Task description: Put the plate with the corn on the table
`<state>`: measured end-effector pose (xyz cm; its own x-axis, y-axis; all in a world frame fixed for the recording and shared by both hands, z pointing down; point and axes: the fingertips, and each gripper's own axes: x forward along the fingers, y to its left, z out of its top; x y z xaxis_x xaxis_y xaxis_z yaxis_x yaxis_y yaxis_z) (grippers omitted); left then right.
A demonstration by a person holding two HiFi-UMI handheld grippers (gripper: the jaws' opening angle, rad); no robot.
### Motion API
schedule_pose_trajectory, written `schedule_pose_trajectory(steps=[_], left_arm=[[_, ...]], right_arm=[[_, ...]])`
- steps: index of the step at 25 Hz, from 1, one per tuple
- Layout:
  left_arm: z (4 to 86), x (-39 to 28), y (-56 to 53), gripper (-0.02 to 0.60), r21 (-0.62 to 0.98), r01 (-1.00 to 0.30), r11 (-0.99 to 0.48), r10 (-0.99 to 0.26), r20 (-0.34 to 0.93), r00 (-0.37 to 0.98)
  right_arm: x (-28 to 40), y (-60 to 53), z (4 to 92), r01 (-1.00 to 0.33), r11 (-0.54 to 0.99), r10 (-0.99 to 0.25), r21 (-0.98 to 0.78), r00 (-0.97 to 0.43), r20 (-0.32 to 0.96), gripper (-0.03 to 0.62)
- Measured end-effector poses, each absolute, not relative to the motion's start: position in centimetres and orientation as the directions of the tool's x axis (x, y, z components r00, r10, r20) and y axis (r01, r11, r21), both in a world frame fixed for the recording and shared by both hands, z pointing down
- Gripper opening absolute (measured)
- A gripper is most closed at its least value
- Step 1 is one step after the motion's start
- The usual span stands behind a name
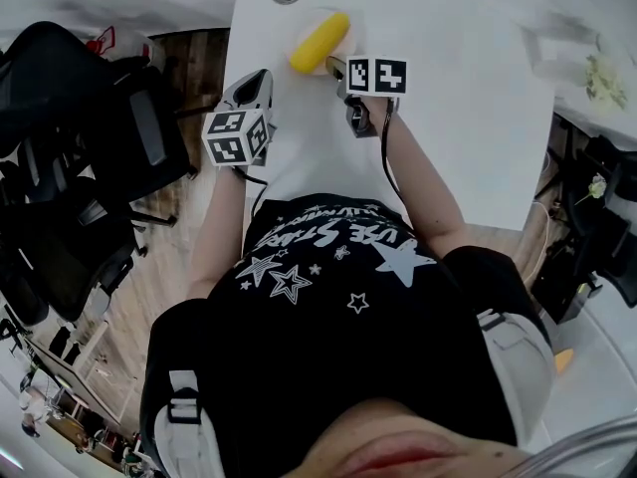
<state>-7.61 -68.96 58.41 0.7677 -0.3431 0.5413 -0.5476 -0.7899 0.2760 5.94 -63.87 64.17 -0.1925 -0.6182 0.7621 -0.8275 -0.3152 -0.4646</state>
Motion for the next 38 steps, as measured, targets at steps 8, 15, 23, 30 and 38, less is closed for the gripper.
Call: schedule_pose_trajectory(steps=[8, 15, 23, 30, 38], left_arm=[[58.0, -8.3, -68.3, 0.008, 0.264, -0.556, -0.788, -0.358, 0.54, 0.762], [57.8, -9.0, -68.7, 0.008, 0.264, -0.559, -0.786, -0.363, 0.534, 0.763], [57.8, -9.4, -69.7, 0.008, 0.27, -0.558, -0.784, -0.362, 0.532, 0.766], [57.6, -9.3, -69.4, 0.008, 0.273, -0.556, -0.785, -0.362, 0.526, 0.769], [56.1, -9.0, -67.3, 0.008, 0.269, -0.582, -0.768, -0.401, 0.507, 0.763]], right_arm=[[6.0, -64.2, 64.3, -0.837, -0.33, -0.581, -0.436, -0.184, 0.793, 0.183], [7.1, -65.1, 64.0, -0.868, -0.371, -0.573, -0.331, -0.067, 0.817, 0.193], [7.8, -66.0, 62.4, -0.979, -0.203, -0.564, -0.027, 0.094, 0.821, 0.208], [8.3, -65.2, 62.0, -0.976, -0.218, -0.566, -0.021, 0.109, 0.817, 0.206], [9.2, -62.0, 60.2, -0.967, -0.245, -0.596, -0.066, 0.096, 0.797, 0.161]])
